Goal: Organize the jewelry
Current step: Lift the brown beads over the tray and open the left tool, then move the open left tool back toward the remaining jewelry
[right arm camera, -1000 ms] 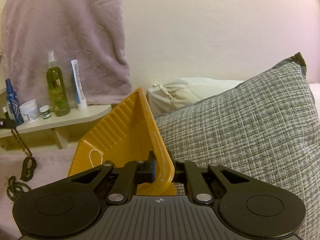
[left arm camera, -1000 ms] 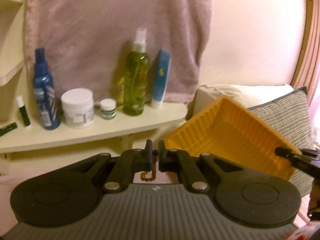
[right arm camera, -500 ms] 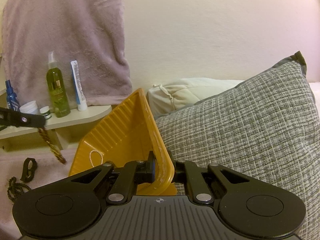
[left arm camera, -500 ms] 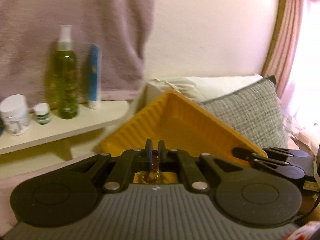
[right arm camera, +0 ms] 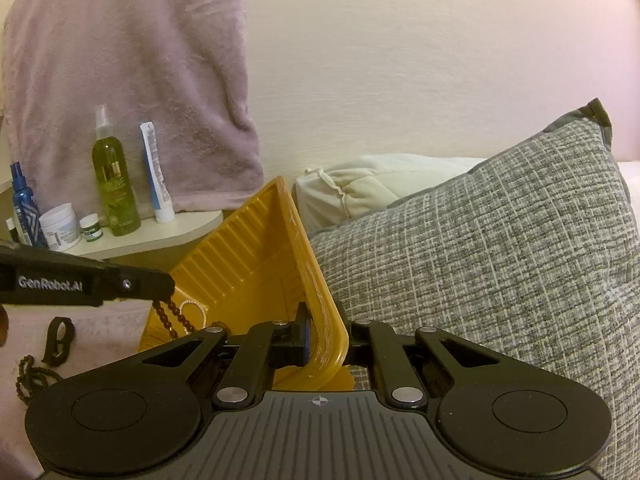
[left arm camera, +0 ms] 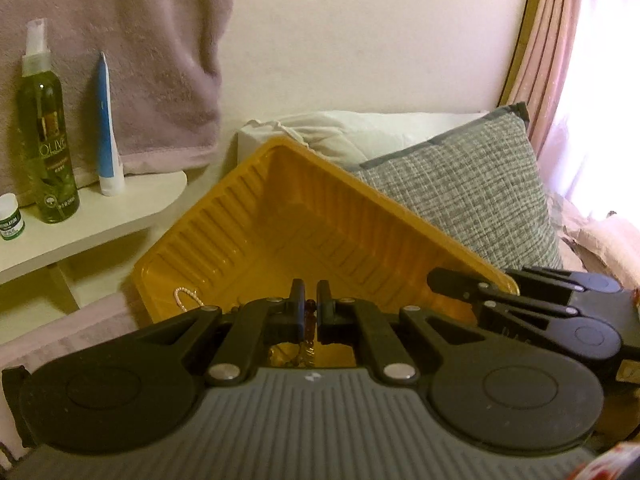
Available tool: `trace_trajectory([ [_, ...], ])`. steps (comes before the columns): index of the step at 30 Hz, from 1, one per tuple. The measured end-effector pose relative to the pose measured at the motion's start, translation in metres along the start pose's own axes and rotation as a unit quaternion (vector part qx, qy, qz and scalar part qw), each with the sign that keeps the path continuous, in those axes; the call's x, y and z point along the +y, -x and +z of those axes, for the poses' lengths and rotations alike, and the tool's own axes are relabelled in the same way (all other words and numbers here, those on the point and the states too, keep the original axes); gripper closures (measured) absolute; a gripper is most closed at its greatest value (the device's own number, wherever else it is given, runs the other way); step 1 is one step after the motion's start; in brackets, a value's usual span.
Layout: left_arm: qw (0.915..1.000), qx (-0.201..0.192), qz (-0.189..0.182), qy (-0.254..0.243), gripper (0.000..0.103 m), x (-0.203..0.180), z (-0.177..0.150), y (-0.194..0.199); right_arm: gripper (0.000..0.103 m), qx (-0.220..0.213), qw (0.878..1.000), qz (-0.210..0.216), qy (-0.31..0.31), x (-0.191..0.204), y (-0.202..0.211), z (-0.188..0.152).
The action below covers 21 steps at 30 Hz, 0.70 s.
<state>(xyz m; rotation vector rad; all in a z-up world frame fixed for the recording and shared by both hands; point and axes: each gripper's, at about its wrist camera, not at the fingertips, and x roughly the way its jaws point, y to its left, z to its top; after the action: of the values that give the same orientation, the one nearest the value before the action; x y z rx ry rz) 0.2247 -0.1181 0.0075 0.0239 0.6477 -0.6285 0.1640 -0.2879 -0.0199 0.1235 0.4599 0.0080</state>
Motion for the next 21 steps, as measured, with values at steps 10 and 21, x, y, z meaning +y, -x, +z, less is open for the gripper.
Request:
trace_trajectory([
  [10,0.9988,-0.026,0.037,0.018,0.086,0.031,0.001,0.027,0.094,0.000,1.000,-0.001,-0.001,0.000,0.000,-0.001],
  [21,0.9861,-0.054,0.143,0.065,0.084,0.102,-0.018,0.082,0.094,0.000,1.000,-0.003,0.000,-0.001,0.002,-0.002],
])
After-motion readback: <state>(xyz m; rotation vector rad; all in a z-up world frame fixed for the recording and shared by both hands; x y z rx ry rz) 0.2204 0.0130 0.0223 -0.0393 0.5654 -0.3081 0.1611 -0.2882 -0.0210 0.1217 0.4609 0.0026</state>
